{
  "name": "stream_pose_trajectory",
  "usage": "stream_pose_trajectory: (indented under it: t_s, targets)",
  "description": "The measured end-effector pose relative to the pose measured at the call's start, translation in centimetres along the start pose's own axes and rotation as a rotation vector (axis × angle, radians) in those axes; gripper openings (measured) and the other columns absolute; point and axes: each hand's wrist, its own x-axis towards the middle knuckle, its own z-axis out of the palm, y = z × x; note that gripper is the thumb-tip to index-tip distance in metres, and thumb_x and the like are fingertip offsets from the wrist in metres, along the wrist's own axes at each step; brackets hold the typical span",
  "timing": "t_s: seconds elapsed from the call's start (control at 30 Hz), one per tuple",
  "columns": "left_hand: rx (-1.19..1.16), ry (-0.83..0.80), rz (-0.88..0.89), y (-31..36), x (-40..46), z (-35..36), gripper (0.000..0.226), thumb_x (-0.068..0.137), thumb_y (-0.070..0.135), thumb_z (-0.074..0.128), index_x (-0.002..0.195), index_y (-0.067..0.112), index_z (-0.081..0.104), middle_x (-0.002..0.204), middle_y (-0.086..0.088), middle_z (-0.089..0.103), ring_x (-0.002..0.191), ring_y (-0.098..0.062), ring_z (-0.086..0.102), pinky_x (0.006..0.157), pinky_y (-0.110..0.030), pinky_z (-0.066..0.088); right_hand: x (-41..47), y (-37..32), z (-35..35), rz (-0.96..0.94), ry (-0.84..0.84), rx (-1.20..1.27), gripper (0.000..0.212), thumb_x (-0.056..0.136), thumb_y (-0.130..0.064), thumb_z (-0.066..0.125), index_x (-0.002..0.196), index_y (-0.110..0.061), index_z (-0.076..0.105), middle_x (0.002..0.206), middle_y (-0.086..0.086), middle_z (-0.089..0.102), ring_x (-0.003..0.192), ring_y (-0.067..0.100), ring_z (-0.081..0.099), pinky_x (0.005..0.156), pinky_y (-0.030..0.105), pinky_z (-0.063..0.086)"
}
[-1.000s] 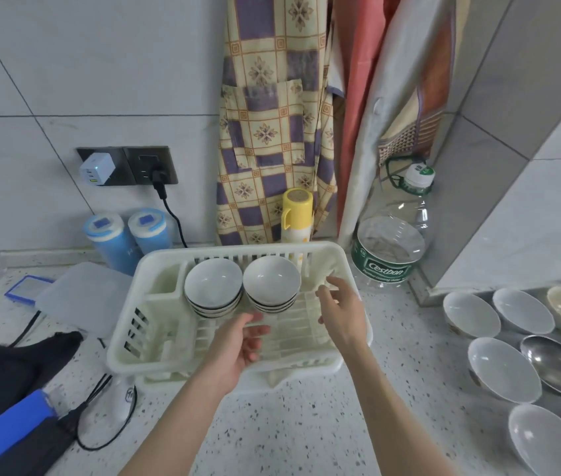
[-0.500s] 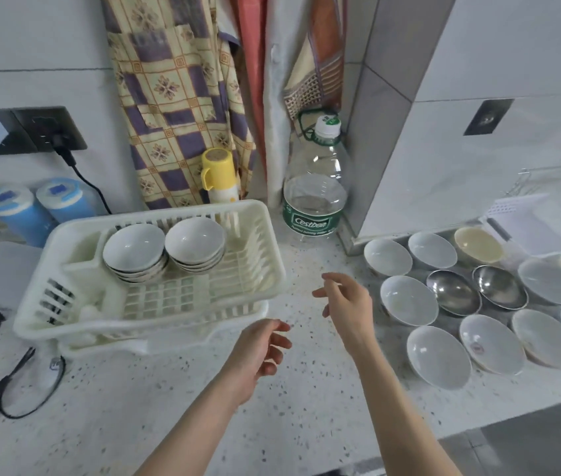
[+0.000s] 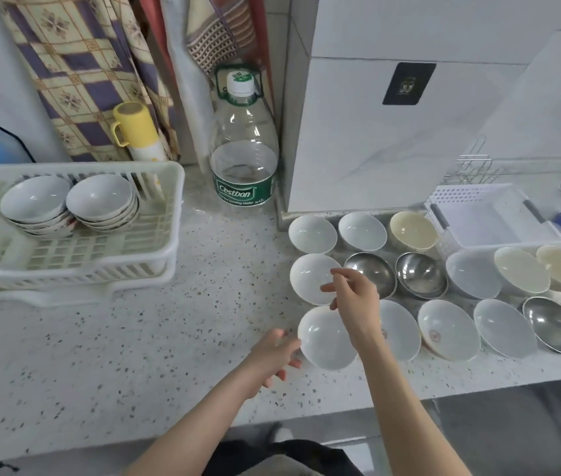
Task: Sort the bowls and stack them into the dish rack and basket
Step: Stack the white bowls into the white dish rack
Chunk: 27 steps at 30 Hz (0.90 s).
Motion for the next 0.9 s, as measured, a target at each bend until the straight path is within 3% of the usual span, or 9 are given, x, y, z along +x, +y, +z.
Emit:
stream_pose_trajectory:
  t_s: [0.13, 0.33, 0.43, 0.57, 0.63, 0.73, 0.9]
  targets:
    - [-0.093, 0.002, 0.009, -0.3, 0.6, 2.3, 0.031, 0.092, 0.038, 0.053, 0.122, 0.033, 0.044, 0.092, -0.004, 0.075, 0.047, -0.008, 0.047, 0.041, -0.02, 0.026, 0.1, 1.9, -2.0, 0.047, 0.002, 0.064, 0.026, 0.091, -0.013, 0.047, 0.104, -0.022, 0.067, 0.078, -0.004, 0.075, 0.048, 0.002, 0.056, 0.053, 0.018, 0.046]
    - [-0.226, 0.005, -0.011, -1.2, 1.5, 3.9, 0.03, 0.092, 0.021, 0.049, 0.119, 0.032, 0.045, 0.096, -0.011, 0.075, 0.046, -0.01, 0.049, 0.04, -0.021, 0.03, 0.0, 3.8, -3.4, 0.09, 0.013, 0.096, 0.024, 0.09, -0.015, 0.047, 0.1, -0.023, 0.067, 0.074, -0.008, 0.075, 0.046, 0.005, 0.055, 0.058, 0.024, 0.044]
    - [-0.268, 0.034, 0.023, -1.4, 1.7, 3.9, 0.035, 0.09, 0.011, 0.047, 0.123, 0.023, 0.049, 0.086, -0.014, 0.077, 0.044, -0.009, 0.045, 0.04, -0.021, 0.03, 0.3, 4.5, -3.8, 0.102, 0.02, 0.104, 0.025, 0.089, -0.013, 0.048, 0.101, -0.02, 0.069, 0.073, -0.012, 0.074, 0.048, 0.004, 0.056, 0.059, 0.026, 0.046]
    - [-0.318, 0.094, 0.067, -2.4, 1.6, 2.4, 0.04, 0.089, 0.008, 0.049, 0.128, 0.019, 0.05, 0.08, -0.017, 0.077, 0.039, -0.008, 0.038, 0.038, -0.02, 0.029, 0.8, 5.2, -4.0, 0.125, 0.008, 0.114, 0.023, 0.089, -0.014, 0.05, 0.101, -0.018, 0.069, 0.072, -0.008, 0.074, 0.048, 0.004, 0.055, 0.048, 0.017, 0.045]
    - [-0.366, 0.121, 0.104, -2.8, 1.2, 1.3, 0.038, 0.088, 0.008, 0.049, 0.124, 0.019, 0.053, 0.082, -0.018, 0.077, 0.04, -0.008, 0.036, 0.038, -0.019, 0.029, 0.9, 5.4, -3.8, 0.152, 0.005, 0.096, 0.022, 0.088, -0.018, 0.05, 0.096, -0.018, 0.07, 0.071, -0.007, 0.074, 0.048, 0.007, 0.053, 0.05, 0.021, 0.045]
    - [-0.442, 0.185, 0.153, -2.9, 0.8, -0.4, 0.038, 0.085, 0.011, 0.048, 0.121, 0.018, 0.057, 0.081, -0.02, 0.076, 0.04, -0.008, 0.035, 0.037, -0.019, 0.028, 1.2, 5.3, -2.7, 0.252, -0.014, 0.07, 0.024, 0.087, -0.021, 0.05, 0.082, -0.011, 0.071, 0.063, -0.003, 0.073, 0.053, 0.013, 0.055, 0.053, 0.027, 0.043]
    - [-0.495, 0.288, 0.178, -2.6, 0.4, -2.5, 0.036, 0.086, 0.01, 0.046, 0.119, 0.019, 0.057, 0.084, -0.021, 0.076, 0.039, -0.009, 0.032, 0.037, -0.02, 0.027, 1.5, 5.1, -0.3, 0.516, -0.191, 0.081, 0.031, 0.089, -0.03, 0.051, 0.088, -0.002, 0.062, 0.064, 0.01, 0.074, 0.038, 0.011, 0.042, 0.036, 0.018, 0.028]
